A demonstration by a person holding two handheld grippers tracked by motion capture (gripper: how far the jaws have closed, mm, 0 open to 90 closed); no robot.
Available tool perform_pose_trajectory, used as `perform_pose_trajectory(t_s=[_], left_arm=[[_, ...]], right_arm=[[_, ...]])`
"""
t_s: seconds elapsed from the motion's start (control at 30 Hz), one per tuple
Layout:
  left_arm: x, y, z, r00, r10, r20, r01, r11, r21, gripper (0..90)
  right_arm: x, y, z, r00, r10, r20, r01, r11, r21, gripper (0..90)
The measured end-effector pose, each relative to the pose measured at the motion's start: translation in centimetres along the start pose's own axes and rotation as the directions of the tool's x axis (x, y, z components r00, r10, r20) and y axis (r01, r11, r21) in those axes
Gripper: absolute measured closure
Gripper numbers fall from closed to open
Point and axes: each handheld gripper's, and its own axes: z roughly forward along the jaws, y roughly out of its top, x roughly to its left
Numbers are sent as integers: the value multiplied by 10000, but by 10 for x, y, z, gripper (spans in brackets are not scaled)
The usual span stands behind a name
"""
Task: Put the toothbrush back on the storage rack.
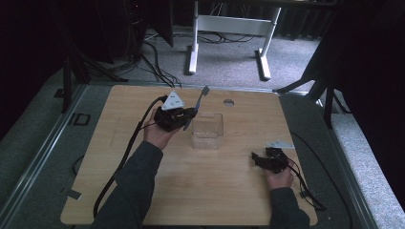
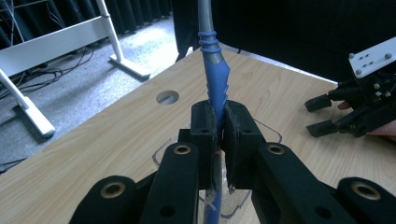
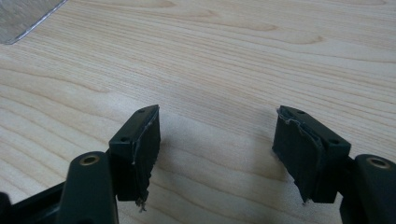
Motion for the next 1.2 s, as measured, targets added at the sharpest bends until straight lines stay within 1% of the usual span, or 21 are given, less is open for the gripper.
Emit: perform_pose_trajectory(t_s=[0.3,0.77,1.2], left_arm=[[-2,2,5,10000,21,-31,-21,10000,17,834],[-1,2,9,9999,-115,-3,115,9999,-101,834],[-2,3,14,9999,-162,45,162,9998,-136,834]], right_arm=[[0,0,0,10000,-7,-6,7,10000,-4,313],[0,0,0,10000,-13,-7,13,10000,-6,313],[0,0,0,10000,-18,-12,18,10000,-9,313]])
